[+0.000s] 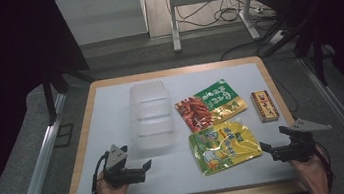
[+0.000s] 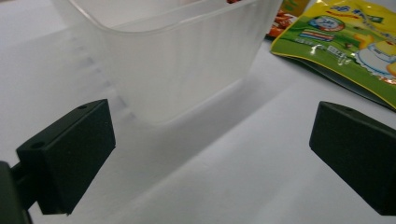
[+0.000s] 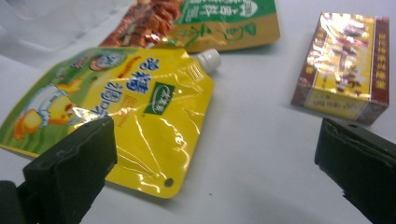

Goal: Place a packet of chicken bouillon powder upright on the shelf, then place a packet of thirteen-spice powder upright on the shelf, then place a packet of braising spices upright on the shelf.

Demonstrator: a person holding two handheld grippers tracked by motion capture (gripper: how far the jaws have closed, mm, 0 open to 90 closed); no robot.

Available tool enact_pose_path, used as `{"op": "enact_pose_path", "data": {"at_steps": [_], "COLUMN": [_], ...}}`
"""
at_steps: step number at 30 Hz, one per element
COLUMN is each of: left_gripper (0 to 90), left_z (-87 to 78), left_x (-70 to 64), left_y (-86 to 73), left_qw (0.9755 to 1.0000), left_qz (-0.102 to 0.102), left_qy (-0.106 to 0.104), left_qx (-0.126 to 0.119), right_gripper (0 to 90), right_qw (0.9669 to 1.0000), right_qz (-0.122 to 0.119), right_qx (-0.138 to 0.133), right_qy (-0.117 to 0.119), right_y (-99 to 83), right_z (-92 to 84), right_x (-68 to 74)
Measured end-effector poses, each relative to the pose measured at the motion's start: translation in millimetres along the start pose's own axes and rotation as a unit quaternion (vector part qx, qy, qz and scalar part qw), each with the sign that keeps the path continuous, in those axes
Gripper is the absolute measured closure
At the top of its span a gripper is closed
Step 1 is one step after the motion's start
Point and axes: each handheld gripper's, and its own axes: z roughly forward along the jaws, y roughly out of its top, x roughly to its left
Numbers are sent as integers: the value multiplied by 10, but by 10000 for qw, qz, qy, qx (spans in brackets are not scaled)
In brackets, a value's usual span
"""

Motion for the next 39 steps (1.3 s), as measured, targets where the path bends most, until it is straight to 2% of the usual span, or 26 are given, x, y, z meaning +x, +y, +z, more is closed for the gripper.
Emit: {"op": "enact_pose_path", "data": {"at_steps": [4,7,9,19,27,29,34,39], "left_gripper": [0,0,0,2,0,0,0,38], "left_z": [65,73,64,66,84,84,79,96], "left_x": [-44,-55,-64,-107,-209,-224,-260,-307], "left_y": [-6,-4,7,27,63,73,97,119], "left_qw": [9994,9993,9993,9991,9979,9978,9979,9971], "left_qz": [263,279,294,302,530,550,548,623], "left_qy": [108,125,141,37,-11,-11,-198,-180], "left_qx": [187,224,179,287,370,361,275,399], "right_gripper": [0,0,0,0,0,0,0,0], "right_qw": [10000,9995,9994,9996,9992,9992,9991,9991], "right_qz": [3,63,62,-90,-211,-235,-262,-306], "right_qx": [67,294,316,255,307,302,314,302], "right_qy": [28,95,130,100,111,94,69,43], "right_y": [4,-16,-19,-5,-3,-1,3,9], "right_z": [18,63,74,96,107,108,106,103], "right_x": [3,1,8,49,61,67,72,77]}}
